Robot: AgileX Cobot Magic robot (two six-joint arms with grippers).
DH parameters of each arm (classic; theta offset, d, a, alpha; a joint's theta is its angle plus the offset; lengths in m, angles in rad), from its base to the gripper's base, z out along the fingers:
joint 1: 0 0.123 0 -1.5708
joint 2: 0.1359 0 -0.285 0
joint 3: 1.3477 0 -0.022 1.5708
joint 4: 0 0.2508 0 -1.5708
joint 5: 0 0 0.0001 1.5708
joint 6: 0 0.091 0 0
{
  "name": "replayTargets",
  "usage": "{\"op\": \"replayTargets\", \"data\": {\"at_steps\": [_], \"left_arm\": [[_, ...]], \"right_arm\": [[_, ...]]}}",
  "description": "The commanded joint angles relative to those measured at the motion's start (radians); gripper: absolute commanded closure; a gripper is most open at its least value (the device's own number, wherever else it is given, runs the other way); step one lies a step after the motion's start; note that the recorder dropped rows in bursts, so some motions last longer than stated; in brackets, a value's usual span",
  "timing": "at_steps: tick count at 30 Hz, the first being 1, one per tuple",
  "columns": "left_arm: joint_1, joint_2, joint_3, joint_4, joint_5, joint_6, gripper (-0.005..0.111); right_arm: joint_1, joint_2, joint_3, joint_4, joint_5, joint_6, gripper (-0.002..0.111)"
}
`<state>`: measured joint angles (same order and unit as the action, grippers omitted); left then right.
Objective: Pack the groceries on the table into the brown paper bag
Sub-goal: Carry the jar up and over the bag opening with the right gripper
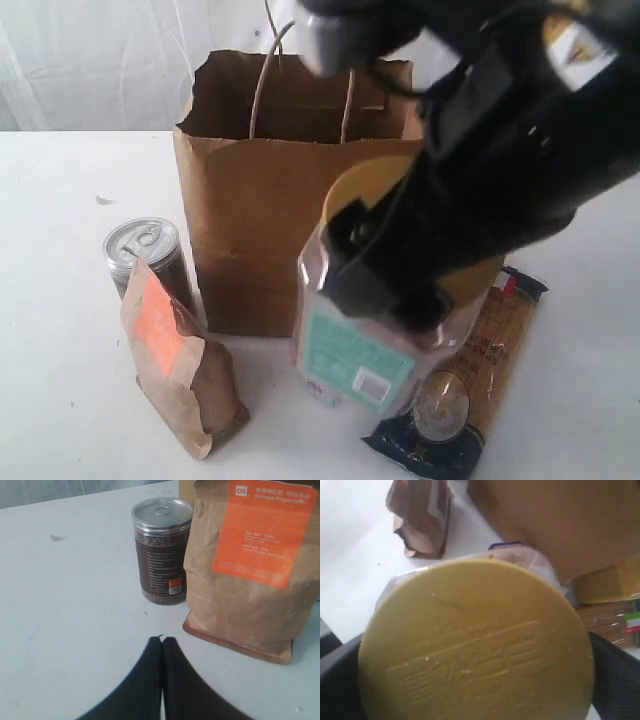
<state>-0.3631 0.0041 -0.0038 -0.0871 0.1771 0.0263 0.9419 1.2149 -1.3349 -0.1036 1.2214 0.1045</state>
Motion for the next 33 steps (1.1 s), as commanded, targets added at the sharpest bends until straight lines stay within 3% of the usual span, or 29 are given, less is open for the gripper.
{"op": "replayTargets", "data": {"at_steps": [1, 15, 33], "left_arm": [[0.003, -0.004, 0.004, -0.005, 0.007, 0.0, 0.107], [0.003, -0.004, 0.004, -0.005, 0.007, 0.0, 0.107], [0.003, -0.004, 0.004, 0.018, 0.007, 0.04, 0.107]], "right_arm": [[0.004, -0.046, -0.14, -0.1, 0.0, 0.026, 0.108], [0.004, -0.018, -0.459, -0.464, 0.0, 0.171, 0.108], [0.004, 0.321, -0.698, -0.495, 0.0, 0.045, 0.108]]}}
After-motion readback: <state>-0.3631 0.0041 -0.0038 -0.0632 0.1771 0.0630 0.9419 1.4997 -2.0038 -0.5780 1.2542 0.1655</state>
